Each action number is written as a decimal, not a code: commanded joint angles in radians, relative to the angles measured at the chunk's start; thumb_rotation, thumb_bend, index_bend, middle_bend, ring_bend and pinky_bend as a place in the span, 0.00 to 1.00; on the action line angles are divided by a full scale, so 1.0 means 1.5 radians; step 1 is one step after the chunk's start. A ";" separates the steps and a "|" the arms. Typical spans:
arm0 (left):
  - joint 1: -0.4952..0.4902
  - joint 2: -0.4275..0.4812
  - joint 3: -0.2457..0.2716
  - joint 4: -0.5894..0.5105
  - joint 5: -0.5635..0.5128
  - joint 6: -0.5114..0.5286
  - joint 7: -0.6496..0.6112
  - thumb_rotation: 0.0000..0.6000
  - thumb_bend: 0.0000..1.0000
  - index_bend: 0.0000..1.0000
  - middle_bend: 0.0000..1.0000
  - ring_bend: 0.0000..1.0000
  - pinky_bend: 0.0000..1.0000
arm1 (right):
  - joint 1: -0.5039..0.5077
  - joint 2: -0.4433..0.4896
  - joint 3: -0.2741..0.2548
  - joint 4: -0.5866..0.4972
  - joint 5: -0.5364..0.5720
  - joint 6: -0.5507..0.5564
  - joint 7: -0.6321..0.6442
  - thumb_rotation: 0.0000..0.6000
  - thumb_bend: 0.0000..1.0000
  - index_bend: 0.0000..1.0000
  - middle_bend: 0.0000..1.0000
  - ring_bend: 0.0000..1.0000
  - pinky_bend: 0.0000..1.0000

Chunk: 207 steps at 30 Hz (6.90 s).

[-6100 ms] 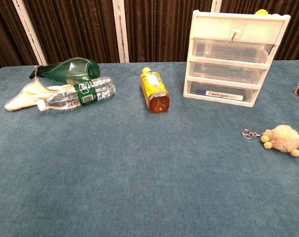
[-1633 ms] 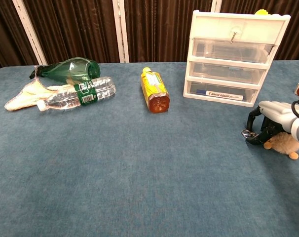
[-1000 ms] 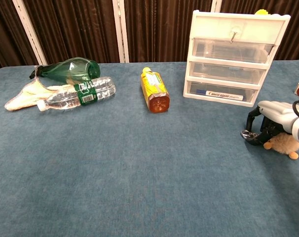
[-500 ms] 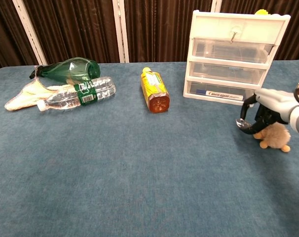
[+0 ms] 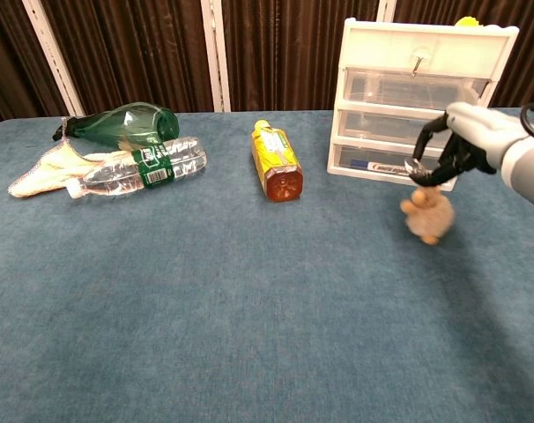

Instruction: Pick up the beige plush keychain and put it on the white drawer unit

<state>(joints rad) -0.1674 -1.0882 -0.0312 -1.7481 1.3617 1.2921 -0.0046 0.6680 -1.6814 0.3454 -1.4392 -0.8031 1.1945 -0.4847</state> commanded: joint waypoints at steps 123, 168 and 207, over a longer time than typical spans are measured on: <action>0.004 0.003 0.011 -0.013 0.014 0.002 -0.008 0.80 0.00 0.00 0.00 0.00 0.00 | 0.125 -0.272 0.039 0.695 -0.299 0.126 0.370 1.00 0.29 0.54 1.00 1.00 0.91; 0.004 0.001 0.013 -0.012 0.023 0.004 -0.006 0.81 0.00 0.00 0.00 0.00 0.00 | 0.094 -0.233 0.044 0.638 -0.293 0.138 0.344 1.00 0.29 0.54 1.00 1.00 0.91; 0.010 0.007 0.014 -0.010 0.026 0.014 -0.012 0.80 0.00 0.00 0.00 0.00 0.00 | -0.119 0.008 -0.085 0.213 -0.376 0.279 0.235 1.00 0.13 0.10 0.76 0.75 0.64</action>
<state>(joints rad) -0.1529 -1.0773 -0.0096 -1.7629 1.4011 1.3123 -0.0223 0.5874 -1.8165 0.2893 -0.9298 -1.3461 1.6036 -0.0444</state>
